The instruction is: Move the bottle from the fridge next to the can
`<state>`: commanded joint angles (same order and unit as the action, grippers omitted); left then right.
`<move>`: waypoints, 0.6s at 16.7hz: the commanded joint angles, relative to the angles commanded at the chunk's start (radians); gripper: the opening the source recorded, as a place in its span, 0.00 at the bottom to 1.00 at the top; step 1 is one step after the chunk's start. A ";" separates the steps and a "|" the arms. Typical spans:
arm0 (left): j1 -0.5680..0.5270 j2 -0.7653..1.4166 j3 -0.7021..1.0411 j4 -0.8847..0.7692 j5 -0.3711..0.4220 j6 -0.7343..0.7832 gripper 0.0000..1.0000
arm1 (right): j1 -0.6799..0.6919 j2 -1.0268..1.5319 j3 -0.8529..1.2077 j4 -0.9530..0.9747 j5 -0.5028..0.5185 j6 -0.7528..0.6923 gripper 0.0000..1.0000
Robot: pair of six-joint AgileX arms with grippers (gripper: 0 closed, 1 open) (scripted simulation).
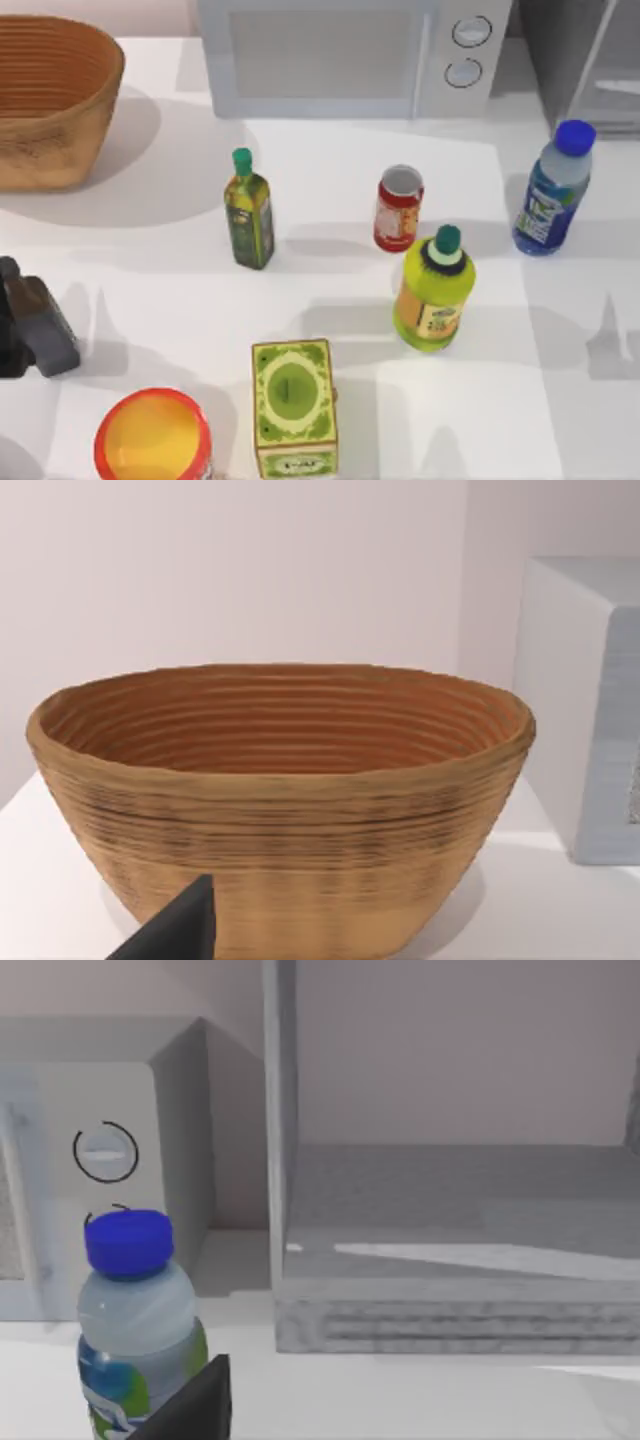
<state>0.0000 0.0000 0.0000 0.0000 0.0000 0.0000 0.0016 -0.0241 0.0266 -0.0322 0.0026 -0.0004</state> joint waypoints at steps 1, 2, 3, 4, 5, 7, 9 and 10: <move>0.000 0.000 0.000 0.000 0.000 0.000 1.00 | -0.001 -0.024 0.020 -0.032 0.001 0.000 1.00; 0.000 0.000 0.000 0.000 0.000 0.000 1.00 | -0.001 -0.054 0.045 -0.075 0.001 0.000 1.00; 0.000 0.000 0.000 0.000 0.000 0.000 1.00 | -0.002 -0.088 0.073 -0.128 0.001 0.000 1.00; 0.000 0.000 0.000 0.000 0.000 0.000 1.00 | -0.002 -0.127 0.105 -0.193 0.001 0.000 1.00; 0.000 0.000 0.000 0.000 0.000 0.000 1.00 | -0.001 -0.168 0.139 -0.266 0.000 0.000 1.00; 0.000 0.000 0.000 0.000 0.000 0.000 1.00 | -0.001 -0.257 0.212 -0.434 -0.002 0.000 1.00; 0.000 0.000 0.000 0.000 0.000 0.000 1.00 | -0.001 -0.352 0.289 -0.619 -0.003 0.000 1.00; 0.000 0.000 0.000 0.000 0.000 0.000 1.00 | -0.001 -0.400 0.328 -0.714 -0.003 -0.001 1.00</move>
<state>0.0000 0.0000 0.0000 0.0000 0.0000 0.0000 0.0008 -0.4239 0.3551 -0.7465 -0.0005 -0.0009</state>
